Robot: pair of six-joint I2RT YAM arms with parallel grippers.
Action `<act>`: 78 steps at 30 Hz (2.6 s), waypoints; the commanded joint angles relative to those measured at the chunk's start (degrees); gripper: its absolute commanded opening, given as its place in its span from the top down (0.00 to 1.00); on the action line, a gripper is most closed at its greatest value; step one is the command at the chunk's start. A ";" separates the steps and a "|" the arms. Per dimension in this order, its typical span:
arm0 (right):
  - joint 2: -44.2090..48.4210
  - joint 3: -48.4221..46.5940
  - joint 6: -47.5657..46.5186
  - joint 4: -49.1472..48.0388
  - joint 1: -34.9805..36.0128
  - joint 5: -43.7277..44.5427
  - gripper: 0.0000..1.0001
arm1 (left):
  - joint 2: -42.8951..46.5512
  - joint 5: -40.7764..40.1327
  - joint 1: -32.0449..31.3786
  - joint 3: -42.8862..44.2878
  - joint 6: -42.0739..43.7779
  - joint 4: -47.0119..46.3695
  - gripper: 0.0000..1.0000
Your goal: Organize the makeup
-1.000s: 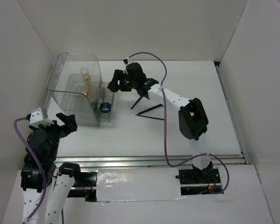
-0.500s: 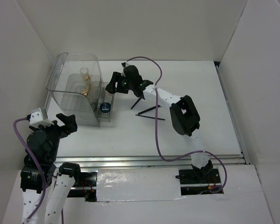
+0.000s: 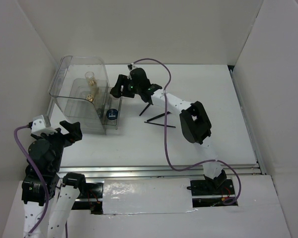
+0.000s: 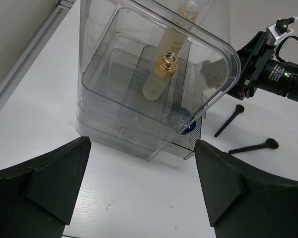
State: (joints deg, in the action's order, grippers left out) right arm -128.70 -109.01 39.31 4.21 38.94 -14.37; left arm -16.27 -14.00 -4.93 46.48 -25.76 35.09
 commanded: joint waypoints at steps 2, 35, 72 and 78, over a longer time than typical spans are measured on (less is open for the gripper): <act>-1.11 -3.49 -0.73 -2.10 0.70 -0.75 0.44 | 0.80 0.38 -0.34 -0.34 0.27 -2.57 0.01; 15.33 28.50 3.05 -11.14 2.46 14.65 0.77 | 1.16 -0.41 -0.61 -0.34 -0.08 -2.40 0.01; -7.17 9.08 9.64 -29.34 2.72 -9.18 0.70 | 0.80 0.20 -0.78 -0.42 0.18 -2.57 0.01; -10.16 6.10 12.54 -31.72 2.81 -11.20 0.67 | 0.63 0.11 -1.05 -0.34 0.18 -2.57 0.01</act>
State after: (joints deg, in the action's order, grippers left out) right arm -137.03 -99.15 49.71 -22.09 41.32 -23.31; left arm -15.59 -14.24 -5.56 46.48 -25.76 35.09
